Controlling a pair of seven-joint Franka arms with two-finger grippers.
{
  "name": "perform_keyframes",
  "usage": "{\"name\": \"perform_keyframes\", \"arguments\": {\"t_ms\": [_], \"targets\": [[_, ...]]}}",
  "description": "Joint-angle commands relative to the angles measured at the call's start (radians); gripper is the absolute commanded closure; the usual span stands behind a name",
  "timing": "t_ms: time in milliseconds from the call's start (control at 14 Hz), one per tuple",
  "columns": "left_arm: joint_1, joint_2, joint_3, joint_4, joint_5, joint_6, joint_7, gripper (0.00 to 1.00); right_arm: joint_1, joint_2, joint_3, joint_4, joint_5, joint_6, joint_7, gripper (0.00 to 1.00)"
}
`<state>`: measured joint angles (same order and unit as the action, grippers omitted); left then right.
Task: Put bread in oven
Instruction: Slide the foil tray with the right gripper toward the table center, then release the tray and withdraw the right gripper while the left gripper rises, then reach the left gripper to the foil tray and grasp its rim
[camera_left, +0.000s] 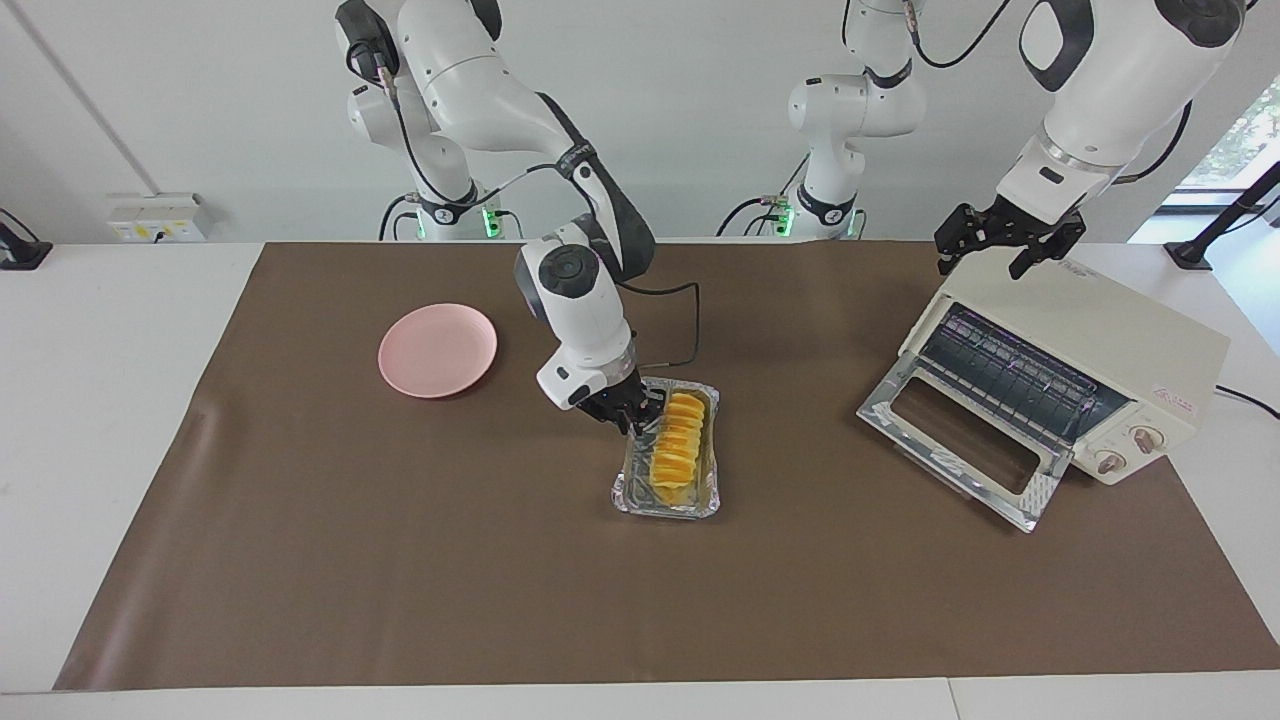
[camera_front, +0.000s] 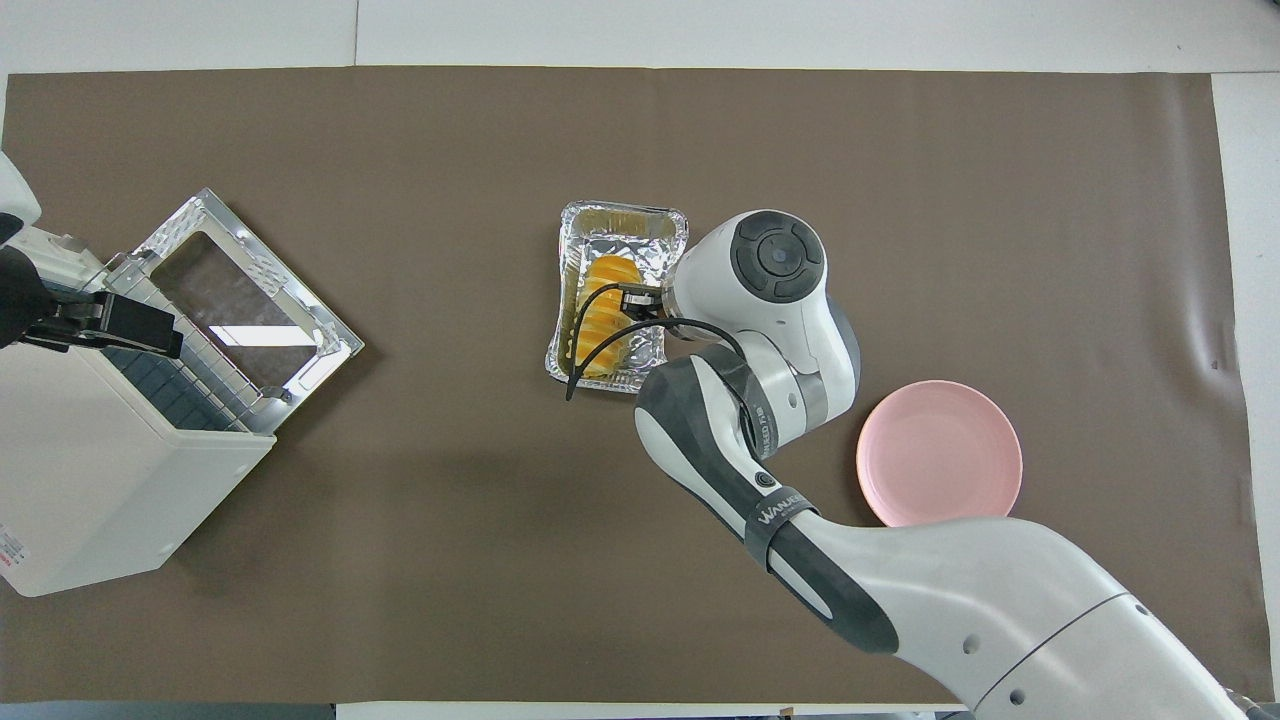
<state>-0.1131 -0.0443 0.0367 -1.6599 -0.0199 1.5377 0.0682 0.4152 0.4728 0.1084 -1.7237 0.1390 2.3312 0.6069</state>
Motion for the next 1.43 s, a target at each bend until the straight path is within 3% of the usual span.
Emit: {"name": "perform_keyframes", "arguments": {"t_ms": [0, 214, 500, 714, 929, 1071, 1214, 1357], "targets": [[0.007, -0.016, -0.003, -0.009, 0.001, 0.007, 0.007, 0.00, -0.016, -0.013, -0.001, 0.064, -0.002, -0.105, 0.014, 0.00], [0.004, -0.022, -0.003, -0.012, 0.001, -0.011, 0.005, 0.00, -0.073, -0.069, -0.015, 0.098, -0.090, -0.235, -0.047, 0.00], [0.007, -0.017, -0.003, -0.011, 0.001, 0.019, -0.024, 0.00, -0.203, -0.241, -0.018, 0.087, -0.104, -0.488, -0.203, 0.00], [-0.052, 0.012, -0.014, 0.023, -0.014, 0.021, -0.070, 0.00, -0.295, -0.363, -0.018, 0.084, -0.104, -0.637, -0.341, 0.00], [-0.137, 0.144, -0.014, 0.141, -0.052, 0.001, -0.189, 0.00, -0.377, -0.446, -0.018, 0.082, -0.104, -0.711, -0.400, 0.00], [-0.198, 0.287, -0.012, 0.294, -0.087, -0.020, -0.273, 0.00, -0.421, -0.467, -0.018, 0.085, -0.104, -0.769, -0.491, 0.00], [-0.293, 0.430, -0.006, 0.440, -0.123, -0.016, -0.544, 0.00, -0.446, -0.470, -0.018, 0.082, -0.104, -0.771, -0.501, 0.00], [-0.380, 0.481, 0.002, 0.483, -0.121, 0.021, -0.599, 0.00, -0.469, -0.479, -0.018, 0.059, -0.101, -0.762, -0.499, 0.00]]}}
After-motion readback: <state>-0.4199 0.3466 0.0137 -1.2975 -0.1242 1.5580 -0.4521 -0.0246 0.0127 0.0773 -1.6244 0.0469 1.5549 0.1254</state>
